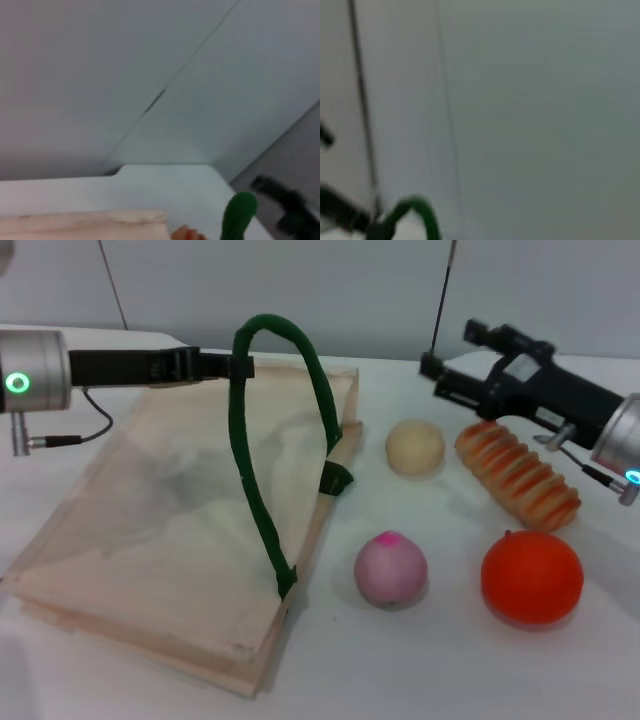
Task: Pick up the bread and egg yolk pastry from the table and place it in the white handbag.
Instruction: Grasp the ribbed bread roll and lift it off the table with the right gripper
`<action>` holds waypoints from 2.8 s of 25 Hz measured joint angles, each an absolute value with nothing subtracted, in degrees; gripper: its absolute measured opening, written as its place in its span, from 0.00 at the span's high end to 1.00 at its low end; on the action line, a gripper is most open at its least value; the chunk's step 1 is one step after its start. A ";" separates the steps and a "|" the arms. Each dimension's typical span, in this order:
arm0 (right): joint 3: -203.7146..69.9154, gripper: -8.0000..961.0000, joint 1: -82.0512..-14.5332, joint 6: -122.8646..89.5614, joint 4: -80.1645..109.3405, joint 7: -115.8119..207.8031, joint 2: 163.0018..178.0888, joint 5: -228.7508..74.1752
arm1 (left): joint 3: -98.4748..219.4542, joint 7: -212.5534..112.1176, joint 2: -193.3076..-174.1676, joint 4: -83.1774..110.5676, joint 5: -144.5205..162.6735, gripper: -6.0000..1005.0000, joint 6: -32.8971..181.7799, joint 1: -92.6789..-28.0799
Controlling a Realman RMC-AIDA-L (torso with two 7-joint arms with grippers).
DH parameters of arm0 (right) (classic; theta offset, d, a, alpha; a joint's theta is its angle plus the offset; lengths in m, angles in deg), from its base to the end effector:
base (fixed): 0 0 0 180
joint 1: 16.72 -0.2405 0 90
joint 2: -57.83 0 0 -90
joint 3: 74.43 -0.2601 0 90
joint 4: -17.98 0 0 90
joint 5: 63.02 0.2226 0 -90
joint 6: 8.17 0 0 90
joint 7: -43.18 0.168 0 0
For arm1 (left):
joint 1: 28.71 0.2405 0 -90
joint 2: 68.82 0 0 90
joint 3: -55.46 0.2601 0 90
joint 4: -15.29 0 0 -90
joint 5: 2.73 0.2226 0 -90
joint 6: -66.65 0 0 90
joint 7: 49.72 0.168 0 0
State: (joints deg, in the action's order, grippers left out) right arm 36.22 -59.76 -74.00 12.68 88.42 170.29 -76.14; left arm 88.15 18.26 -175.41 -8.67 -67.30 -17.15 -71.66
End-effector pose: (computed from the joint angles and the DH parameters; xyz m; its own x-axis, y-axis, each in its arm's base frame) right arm 0.2322 0.4248 -0.0517 0.7274 -0.1103 -0.6773 -0.5053 -0.7540 -0.4198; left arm -0.2475 0.4276 0.0430 0.4317 0.7017 0.5667 0.8276 -0.5581 0.0606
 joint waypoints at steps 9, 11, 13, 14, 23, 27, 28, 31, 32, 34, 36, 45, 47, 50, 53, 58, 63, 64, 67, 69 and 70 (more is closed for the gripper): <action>36.24 0.14 -62.76 -61.67 13.05 97.30 169.31 -87.22 | 88.15 19.79 -173.60 -8.85 -75.85 0.87 -22.58 -67.87; 36.23 0.14 -63.21 -57.95 13.15 99.05 169.34 -89.00 | 88.15 19.81 -173.12 -8.87 -77.35 0.87 -23.67 -67.15; 36.22 0.14 -63.59 -55.67 13.33 100.63 169.34 -90.47 | 88.15 19.81 -172.61 -8.84 -78.66 0.87 -24.42 -66.39; 36.22 0.14 -63.74 -54.83 13.52 101.28 169.33 -91.12 | 88.15 19.81 -172.35 -8.75 -79.22 0.87 -24.65 -66.13; 36.22 0.14 -70.33 -54.04 27.40 102.74 170.01 -92.83 | 88.15 19.93 -171.67 -8.96 -81.75 0.87 -26.65 -64.64; 36.59 0.14 -78.79 -57.17 43.68 101.10 172.38 -91.69 | 88.16 20.24 -171.45 -8.96 -82.58 0.87 -26.99 -64.58; 36.94 0.14 -80.86 -59.14 48.17 99.90 172.95 -90.56 | 88.15 20.36 -171.45 -8.88 -82.84 0.87 -27.03 -64.66; 38.19 0.14 -84.60 -67.67 58.01 97.02 173.61 -86.80 | 88.15 20.63 -171.49 -8.69 -83.32 0.87 -27.09 -65.16; 38.56 0.14 -85.08 -70.24 59.88 96.96 173.61 -86.57 | 88.15 20.66 -171.54 -8.69 -83.39 0.87 -27.14 -65.35; 39.28 0.14 -85.65 -73.62 62.31 97.38 173.58 -86.45 | 88.15 20.67 -171.59 -8.67 -83.40 0.87 -27.36 -65.55; 40.17 0.14 -85.98 -74.38 63.45 98.42 173.58 -86.44 | 88.15 20.68 -171.60 -8.61 -83.41 0.87 -27.51 -65.56; 42.14 0.13 -86.25 -73.47 63.12 103.10 173.82 -90.33 | 88.15 20.90 -171.74 -8.53 -83.50 0.87 -27.57 -65.78; 42.31 0.13 -86.43 -72.10 62.43 104.27 173.83 -91.61 | 88.15 21.01 -171.78 -8.53 -83.51 0.87 -27.57 -65.88; 42.72 0.13 -86.45 -69.47 60.41 106.37 173.84 -93.64 | 88.15 21.14 -171.81 -8.53 -83.58 0.87 -27.57 -65.96; 43.02 0.13 -86.41 -65.90 58.23 109.23 173.84 -96.31 | 88.15 21.15 -171.82 -8.53 -83.85 0.87 -27.57 -65.97; 42.97 0.14 -86.45 -63.28 56.72 110.65 174.07 -98.15 | 88.15 21.14 -171.82 -8.53 -84.35 0.87 -28.23 -65.98; 42.85 0.14 -86.38 -63.19 56.64 110.92 174.10 -98.09 | 88.15 21.15 -171.80 -8.53 -84.41 0.87 -28.41 -65.98; 42.85 0.15 -86.34 -63.25 56.65 110.93 174.10 -98.08 | 88.15 21.15 -171.80 -8.53 -84.44 0.87 -28.42 -65.98; 42.93 0.19 -86.32 -63.42 56.65 111.10 174.07 -98.12 | 88.15 21.16 -171.78 -8.53 -84.59 0.87 -28.44 -65.98; 42.97 0.21 -86.34 -63.36 56.65 111.47 174.04 -98.19 | 88.15 21.16 -171.77 -8.53 -84.74 0.87 -28.48 -65.98; 42.99 0.22 -86.34 -63.35 56.65 111.69 173.99 -98.23 | 88.15 21.17 -171.77 -8.53 -84.79 0.87 -28.50 -65.98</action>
State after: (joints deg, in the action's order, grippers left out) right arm 42.99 -86.34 -63.35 56.65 111.69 173.99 -98.23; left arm 88.15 21.17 -171.77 -8.53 -84.79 -28.50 -65.98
